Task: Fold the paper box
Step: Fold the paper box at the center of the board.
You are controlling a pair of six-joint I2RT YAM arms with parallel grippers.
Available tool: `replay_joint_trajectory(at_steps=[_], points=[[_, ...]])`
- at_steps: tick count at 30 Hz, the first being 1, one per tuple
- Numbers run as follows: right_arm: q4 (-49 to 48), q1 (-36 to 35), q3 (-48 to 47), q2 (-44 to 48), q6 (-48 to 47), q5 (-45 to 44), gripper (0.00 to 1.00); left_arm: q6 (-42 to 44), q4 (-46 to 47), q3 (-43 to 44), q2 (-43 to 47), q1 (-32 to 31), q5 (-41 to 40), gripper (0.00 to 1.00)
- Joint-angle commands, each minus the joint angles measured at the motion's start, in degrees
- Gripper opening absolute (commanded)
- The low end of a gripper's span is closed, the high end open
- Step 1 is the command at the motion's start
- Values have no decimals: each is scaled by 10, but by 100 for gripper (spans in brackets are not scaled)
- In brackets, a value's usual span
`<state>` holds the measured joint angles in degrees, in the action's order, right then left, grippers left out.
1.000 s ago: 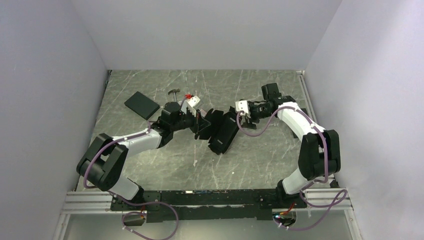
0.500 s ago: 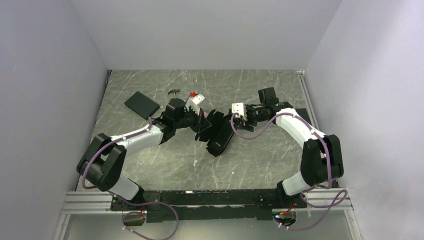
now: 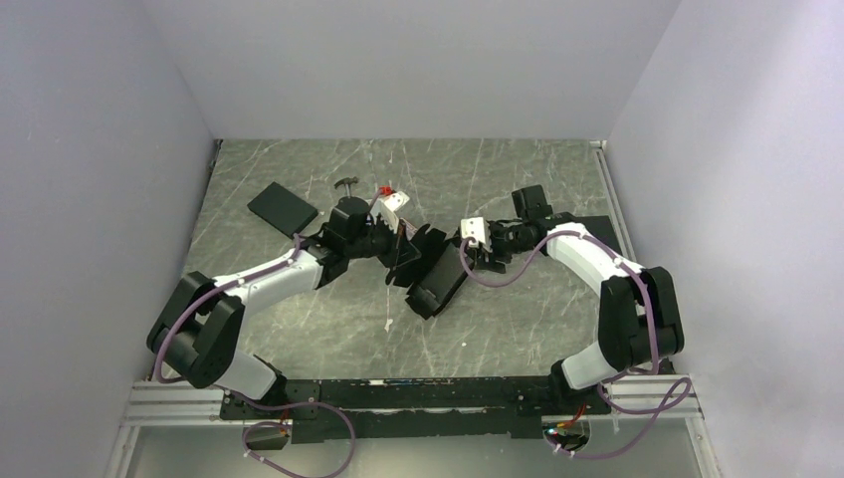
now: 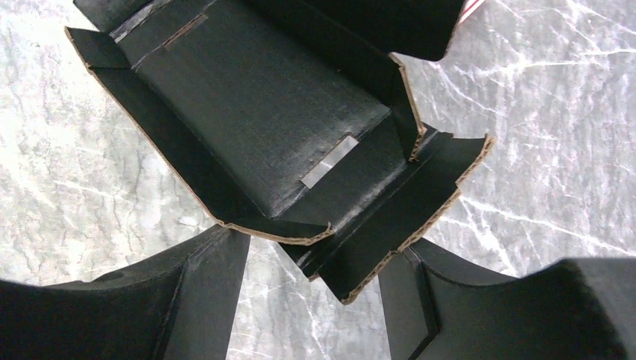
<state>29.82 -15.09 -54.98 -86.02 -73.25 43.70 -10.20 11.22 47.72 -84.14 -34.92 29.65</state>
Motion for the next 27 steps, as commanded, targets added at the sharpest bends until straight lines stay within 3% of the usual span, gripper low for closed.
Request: replay_joint_trajectory(at_steps=[1, 13, 19, 27], points=[[-17, -4, 15, 16, -44, 30, 63, -12, 28, 13, 32, -12, 40, 0], [-72, 17, 12, 2, 92, 5, 58, -50, -16, 27, 28, -12, 1, 0], [-62, 13, 29, 22, 20, 51, 61, -50, -25, 41, 15, -12, 56, 0], [-21, 5, 33, 34, -44, 68, 57, -50, -87, 88, -2, -12, 86, 0]])
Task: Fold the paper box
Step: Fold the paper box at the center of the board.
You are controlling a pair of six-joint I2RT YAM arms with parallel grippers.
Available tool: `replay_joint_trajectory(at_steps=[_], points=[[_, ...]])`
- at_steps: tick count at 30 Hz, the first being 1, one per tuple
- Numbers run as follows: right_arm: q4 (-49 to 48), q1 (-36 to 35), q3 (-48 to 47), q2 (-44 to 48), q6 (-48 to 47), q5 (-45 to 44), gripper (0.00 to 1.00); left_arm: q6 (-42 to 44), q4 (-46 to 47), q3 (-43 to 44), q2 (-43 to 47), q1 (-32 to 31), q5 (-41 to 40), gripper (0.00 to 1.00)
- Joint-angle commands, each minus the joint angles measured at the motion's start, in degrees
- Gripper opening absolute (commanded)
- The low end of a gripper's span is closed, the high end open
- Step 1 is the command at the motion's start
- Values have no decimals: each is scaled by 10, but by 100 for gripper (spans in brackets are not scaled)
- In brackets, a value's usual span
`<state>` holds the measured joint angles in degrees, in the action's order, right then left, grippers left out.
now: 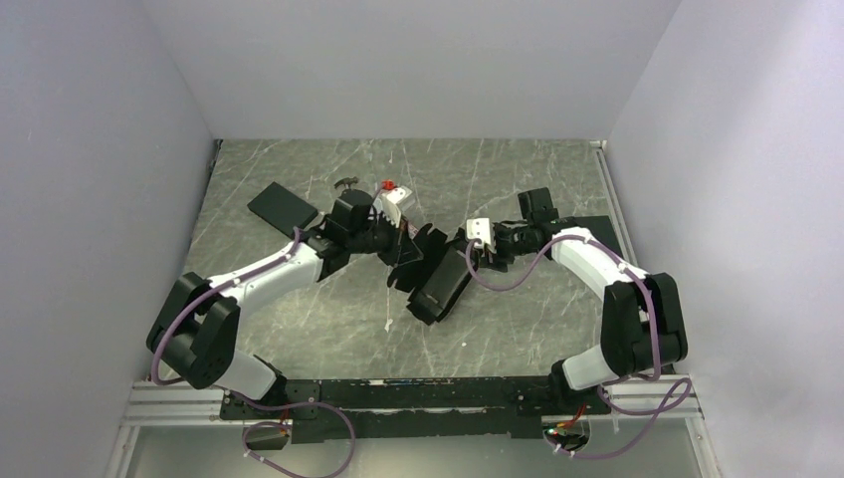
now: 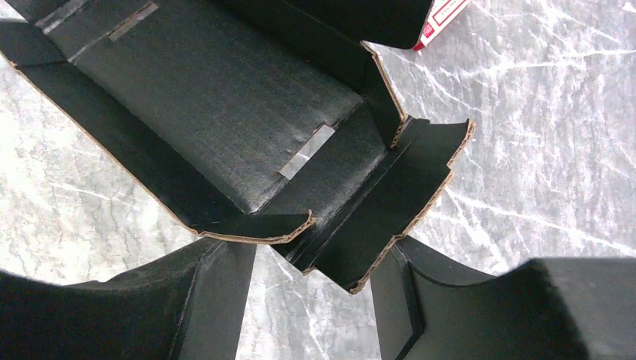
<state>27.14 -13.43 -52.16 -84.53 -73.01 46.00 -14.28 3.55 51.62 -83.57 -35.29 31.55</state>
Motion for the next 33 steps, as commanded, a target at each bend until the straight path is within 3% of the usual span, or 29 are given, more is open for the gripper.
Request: replay_joint_trajectory(at_steps=[1, 8, 19, 24, 33], points=[[8, -11, 5, 20, -49, 44, 57, -8, -16, 55, -13, -8, 70, 0], [39, -23, 4, 31, -74, 61, 52, -14, -66, 92, -43, -7, 75, 0], [46, -40, 21, 35, -79, 57, 48, -41, -61, 105, -58, 11, 103, 0], [23, -54, 33, 23, -54, 7, 46, -41, -71, 116, -61, 11, 102, 0], [30, -59, 5, -28, -5, -55, 33, -9, -104, 130, -61, 1, 89, 0]])
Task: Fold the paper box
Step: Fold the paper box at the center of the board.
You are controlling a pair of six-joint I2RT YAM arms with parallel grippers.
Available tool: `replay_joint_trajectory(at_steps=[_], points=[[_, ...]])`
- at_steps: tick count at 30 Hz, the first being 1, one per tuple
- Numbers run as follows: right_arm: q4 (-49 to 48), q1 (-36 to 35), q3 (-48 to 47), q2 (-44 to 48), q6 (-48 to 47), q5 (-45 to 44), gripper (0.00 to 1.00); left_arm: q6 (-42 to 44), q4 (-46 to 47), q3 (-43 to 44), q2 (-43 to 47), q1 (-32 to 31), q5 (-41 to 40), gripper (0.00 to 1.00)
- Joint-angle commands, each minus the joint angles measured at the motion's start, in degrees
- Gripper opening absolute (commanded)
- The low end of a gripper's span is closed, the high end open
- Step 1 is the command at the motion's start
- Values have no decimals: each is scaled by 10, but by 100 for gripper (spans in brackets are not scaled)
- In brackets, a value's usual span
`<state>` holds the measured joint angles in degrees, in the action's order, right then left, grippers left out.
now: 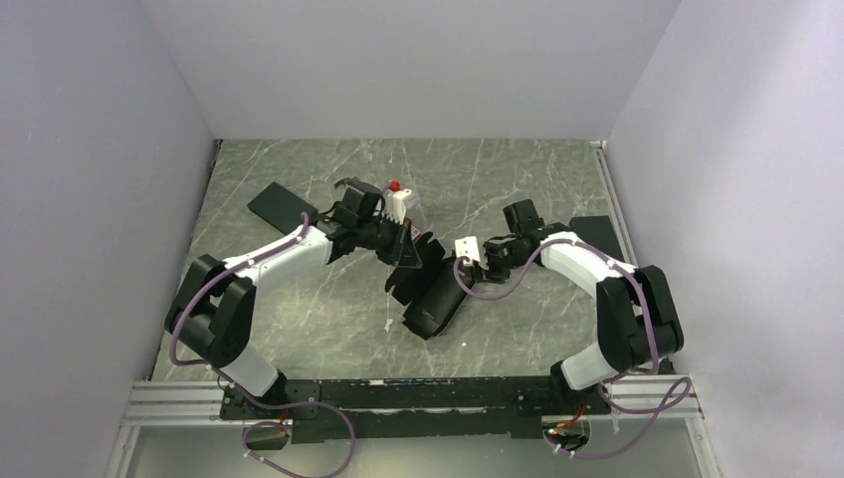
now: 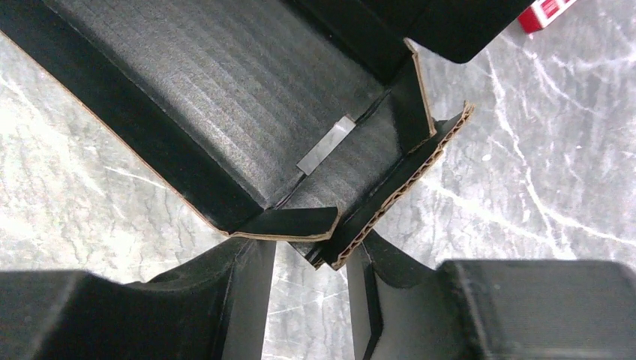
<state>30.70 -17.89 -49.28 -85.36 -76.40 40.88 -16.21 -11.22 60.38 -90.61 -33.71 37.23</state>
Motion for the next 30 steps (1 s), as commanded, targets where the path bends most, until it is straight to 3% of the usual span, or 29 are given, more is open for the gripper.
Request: replay_joint_trajectory(at_steps=[1, 13, 30], points=[[-3, -14, -29, -27, 36, -6, 32, 14, 41, 45, 10, -17, 31, 0], [-56, -27, -1, 7, 63, 10, 32, 11, -36, 109, -41, -19, 58, 0], [-68, -33, 12, 24, 97, 8, 19, -11, -68, 138, -71, -15, 50, 0]])
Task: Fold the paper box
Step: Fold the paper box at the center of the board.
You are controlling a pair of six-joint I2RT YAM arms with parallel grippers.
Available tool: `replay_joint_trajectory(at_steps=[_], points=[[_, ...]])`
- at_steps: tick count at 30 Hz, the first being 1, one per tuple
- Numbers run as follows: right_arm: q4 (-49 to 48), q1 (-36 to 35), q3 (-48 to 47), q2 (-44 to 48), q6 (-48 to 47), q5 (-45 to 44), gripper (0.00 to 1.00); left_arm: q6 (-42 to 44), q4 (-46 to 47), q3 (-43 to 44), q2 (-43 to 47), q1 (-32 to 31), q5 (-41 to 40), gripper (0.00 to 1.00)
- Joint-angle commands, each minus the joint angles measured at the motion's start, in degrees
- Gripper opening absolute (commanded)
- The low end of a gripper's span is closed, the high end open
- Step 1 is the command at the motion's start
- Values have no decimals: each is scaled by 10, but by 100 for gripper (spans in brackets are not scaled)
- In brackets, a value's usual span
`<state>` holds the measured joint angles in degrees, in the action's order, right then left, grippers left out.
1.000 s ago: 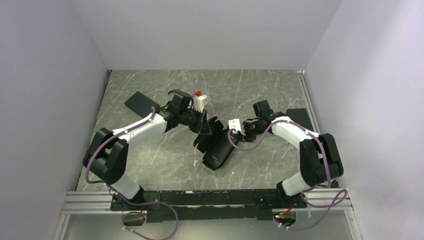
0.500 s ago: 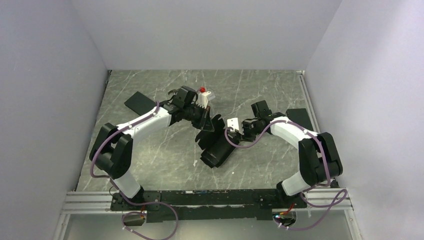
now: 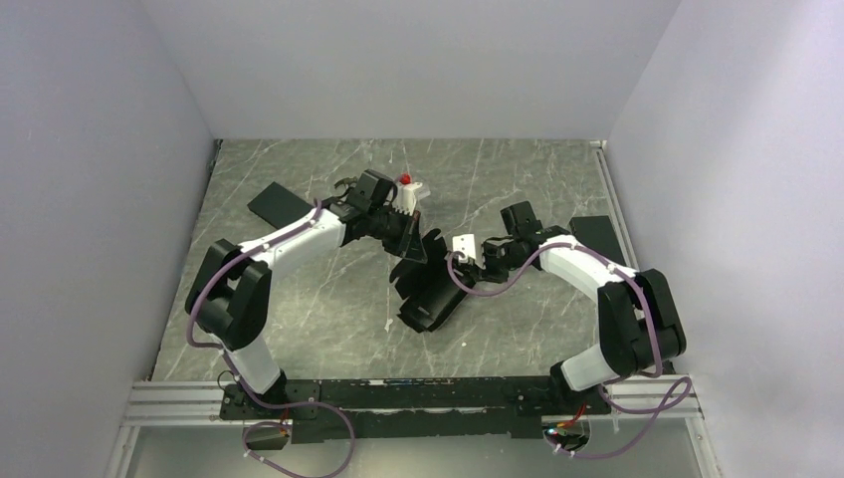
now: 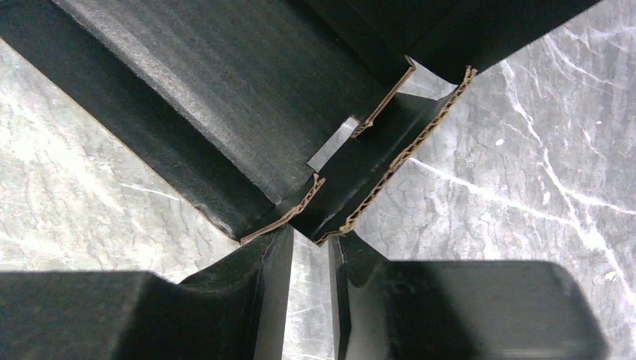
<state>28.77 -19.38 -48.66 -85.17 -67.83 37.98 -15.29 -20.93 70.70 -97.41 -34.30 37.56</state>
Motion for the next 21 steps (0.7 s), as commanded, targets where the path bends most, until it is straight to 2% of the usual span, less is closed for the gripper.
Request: replay_joint_trajectory(at_steps=[1, 4, 16, 21], points=[[-48, -22, 3, 18, 16, 25, 17, -24, 29, 36, -4, -9, 40, 0], [-40, -29, -3, 4, 26, 7, 14, -35, 35, 34, -5, -9, 31, 0], [-52, -37, 29, 22, -6, -20, 12, -77, 38, 29, -12, -8, -17, 0], [-8, -37, 27, 33, -52, 15, 18, -84, 46, 16, -11, -8, -22, 0]])
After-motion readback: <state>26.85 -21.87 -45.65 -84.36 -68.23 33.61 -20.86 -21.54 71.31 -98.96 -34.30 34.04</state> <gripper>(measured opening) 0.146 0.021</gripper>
